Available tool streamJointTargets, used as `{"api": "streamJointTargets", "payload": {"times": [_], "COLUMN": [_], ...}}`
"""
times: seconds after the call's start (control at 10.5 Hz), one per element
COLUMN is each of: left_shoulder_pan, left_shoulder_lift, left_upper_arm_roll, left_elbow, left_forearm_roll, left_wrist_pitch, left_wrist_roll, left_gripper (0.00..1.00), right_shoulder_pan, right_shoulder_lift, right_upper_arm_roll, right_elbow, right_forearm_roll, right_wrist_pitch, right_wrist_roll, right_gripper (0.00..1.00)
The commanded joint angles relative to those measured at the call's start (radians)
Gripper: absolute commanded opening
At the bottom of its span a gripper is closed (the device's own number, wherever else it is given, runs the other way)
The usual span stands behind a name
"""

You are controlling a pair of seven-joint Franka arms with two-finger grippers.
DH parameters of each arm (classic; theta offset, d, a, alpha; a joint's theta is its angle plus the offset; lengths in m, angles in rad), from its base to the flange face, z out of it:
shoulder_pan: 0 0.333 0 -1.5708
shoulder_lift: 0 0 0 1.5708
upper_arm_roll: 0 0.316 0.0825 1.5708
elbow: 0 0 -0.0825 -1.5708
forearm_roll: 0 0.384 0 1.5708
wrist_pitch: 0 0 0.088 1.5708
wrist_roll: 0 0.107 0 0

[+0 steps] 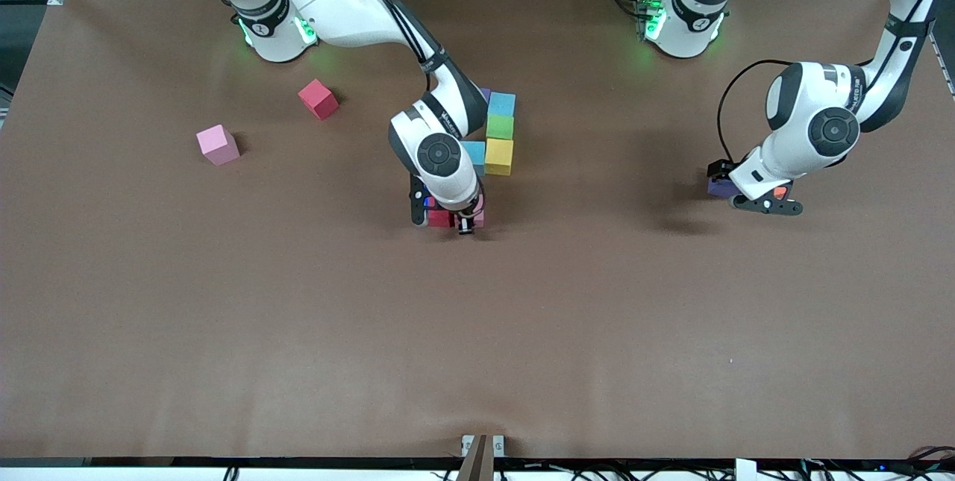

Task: Form number 2 with 11 blocks
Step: 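Lower the light pink cube beside the red cube with the right gripper and release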

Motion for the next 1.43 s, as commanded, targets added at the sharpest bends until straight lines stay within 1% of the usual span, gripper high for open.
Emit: {"api": "streamJointTargets", "payload": {"times": [0.0, 0.38, 0.76, 0.86, 0.95, 1.05, 1.33], "left_shoulder_pan": [0.007, 0.005, 0.005, 0.005, 0.005, 0.007, 0.012], "left_shoulder_lift": [-0.002, 0.006, 0.015, 0.020, 0.025, 0.028, 0.043], "left_upper_arm_roll": [-0.009, -0.009, -0.012, -0.012, -0.010, -0.010, -0.007], "left_elbow": [-0.012, -0.010, -0.010, -0.010, -0.009, -0.007, 0.000], "left_forearm_roll": [-0.008, -0.008, 0.002, 0.005, 0.006, 0.006, 0.009], "left_wrist_pitch": [0.016, 0.016, 0.014, 0.014, 0.014, 0.014, 0.014], "left_wrist_roll": [0.014, 0.014, 0.017, 0.019, 0.020, 0.020, 0.042], "left_gripper": [1.00, 1.00, 1.00, 1.00, 1.00, 1.00, 1.00], "right_shoulder_pan": [0.004, 0.006, 0.004, 0.000, -0.002, 0.004, 0.006], "right_shoulder_lift": [-0.028, -0.048, -0.046, -0.046, -0.046, -0.043, -0.048], "right_upper_arm_roll": [-0.001, -0.001, -0.001, -0.001, -0.001, -0.001, -0.001], "right_elbow": [-0.035, -0.065, -0.066, -0.066, -0.062, -0.059, -0.055], "right_forearm_roll": [-0.017, -0.032, -0.034, -0.032, -0.031, -0.032, -0.032], "right_wrist_pitch": [-0.014, -0.028, -0.019, -0.020, -0.019, -0.020, -0.027], "right_wrist_roll": [-0.007, -0.010, -0.011, -0.008, 0.004, 0.003, 0.003], "right_gripper": [0.00, 0.00, 0.00, 0.11, 0.78, 1.00, 1.00]}}
